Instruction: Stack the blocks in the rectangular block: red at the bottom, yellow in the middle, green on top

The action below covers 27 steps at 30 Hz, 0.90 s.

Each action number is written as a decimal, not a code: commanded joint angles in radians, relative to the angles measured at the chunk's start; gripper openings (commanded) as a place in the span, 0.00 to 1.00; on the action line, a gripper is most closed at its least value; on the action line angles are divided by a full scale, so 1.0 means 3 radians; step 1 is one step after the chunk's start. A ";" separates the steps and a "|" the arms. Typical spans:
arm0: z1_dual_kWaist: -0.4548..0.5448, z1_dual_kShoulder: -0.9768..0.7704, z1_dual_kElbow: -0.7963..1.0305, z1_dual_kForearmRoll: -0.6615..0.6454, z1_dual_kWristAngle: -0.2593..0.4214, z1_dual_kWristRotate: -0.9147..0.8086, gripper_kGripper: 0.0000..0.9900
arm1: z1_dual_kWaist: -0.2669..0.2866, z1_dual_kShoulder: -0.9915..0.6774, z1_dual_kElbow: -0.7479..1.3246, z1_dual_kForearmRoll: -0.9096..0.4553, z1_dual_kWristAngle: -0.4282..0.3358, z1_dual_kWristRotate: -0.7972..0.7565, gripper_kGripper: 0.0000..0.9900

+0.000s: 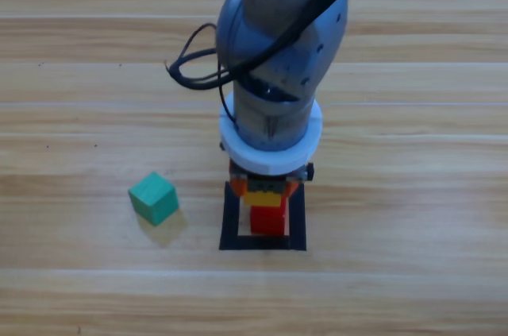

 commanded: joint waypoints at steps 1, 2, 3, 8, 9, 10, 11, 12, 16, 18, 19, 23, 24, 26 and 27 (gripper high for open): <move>0.0043 0.0089 0.0075 -0.0041 -0.0131 -0.0108 1.00 | 0.0076 0.0207 -0.0026 0.0051 0.0016 0.0116 0.02; 0.0043 0.0089 0.0075 -0.0046 -0.0142 -0.0118 1.00 | 0.0076 0.0207 -0.0031 0.0051 0.0016 0.0121 0.02; 0.0048 0.0089 0.0080 -0.0056 -0.0147 -0.0123 1.00 | 0.0076 0.0207 -0.0031 0.0051 0.0016 0.0136 0.02; 0.0048 0.0089 0.0090 -0.0072 -0.0162 -0.0149 1.00 | 0.0076 0.0233 -0.0036 0.0056 0.0016 0.0147 0.02; 0.0043 0.0089 0.0090 -0.0072 -0.0162 -0.0154 1.00 | 0.0076 0.0233 -0.0036 0.0051 0.0016 0.0152 0.02; 0.0043 0.0089 0.0090 -0.0072 -0.0162 -0.0159 1.00 | 0.0076 0.0238 -0.0036 0.0056 0.0011 0.0152 0.02; 0.0048 0.0089 0.0090 -0.0072 -0.0162 -0.0159 1.00 | 0.0076 0.0238 -0.0036 0.0056 0.0006 0.0157 0.02; 0.0043 0.0089 0.0095 -0.0072 -0.0162 -0.0164 1.00 | 0.0076 0.0238 -0.0036 0.0056 0.0006 0.0162 0.02; 0.0043 0.0094 0.0101 -0.0072 -0.0157 -0.0169 1.00 | 0.0076 0.0259 -0.0041 0.0051 -0.0004 0.0162 0.02; 0.0043 0.0094 0.0106 -0.0077 -0.0157 -0.0175 1.00 | 0.0076 0.0269 -0.0041 0.0051 -0.0009 0.0162 0.02; 0.0048 0.0094 0.0106 -0.0082 -0.0157 -0.0180 1.00 | 0.0076 0.0269 -0.0046 0.0051 -0.0015 0.0167 0.02; 0.0043 0.0094 0.0111 -0.0092 -0.0157 -0.0180 1.00 | 0.0076 0.0269 -0.0041 0.0056 -0.0066 0.0177 0.02; 0.0043 0.0094 0.0116 -0.0097 -0.0157 -0.0180 1.00 | 0.0076 0.0269 -0.0041 0.0056 -0.0066 0.0182 0.02; 0.0043 0.0099 0.0141 -0.0123 -0.0157 -0.0180 1.00 | 0.0076 0.0269 -0.0036 0.0056 -0.0071 0.0182 0.02; 0.0048 0.0099 0.0152 -0.0128 -0.0157 -0.0180 1.00 | 0.0076 0.0269 -0.0036 0.0056 -0.0076 0.0182 0.02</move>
